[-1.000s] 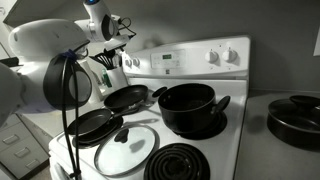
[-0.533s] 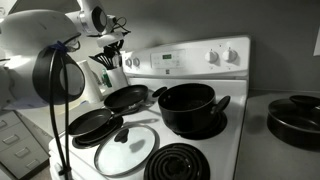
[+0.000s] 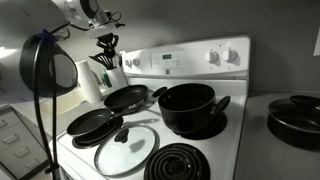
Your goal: Push the button on the left side of the stove
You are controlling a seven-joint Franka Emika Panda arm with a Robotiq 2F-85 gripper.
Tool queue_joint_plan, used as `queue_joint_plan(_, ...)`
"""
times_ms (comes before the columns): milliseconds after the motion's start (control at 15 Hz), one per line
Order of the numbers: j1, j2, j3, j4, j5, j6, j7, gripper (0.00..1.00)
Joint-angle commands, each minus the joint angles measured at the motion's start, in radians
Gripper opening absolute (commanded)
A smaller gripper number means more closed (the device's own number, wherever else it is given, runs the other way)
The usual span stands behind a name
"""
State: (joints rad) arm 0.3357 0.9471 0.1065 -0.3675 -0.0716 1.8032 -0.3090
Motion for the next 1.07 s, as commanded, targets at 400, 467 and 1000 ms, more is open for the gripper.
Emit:
queue_joint_plan(400,0.006,-0.052,-0.015,-0.034,0.005,-0.086,0.004,0.69)
queue_joint_plan(467,0.004,-0.054,-0.012,-0.033,0.01,-0.087,0.007,0.75)
queue_joint_plan(1000,0.005,-0.062,-0.009,-0.033,0.014,-0.099,0.009,1.0)
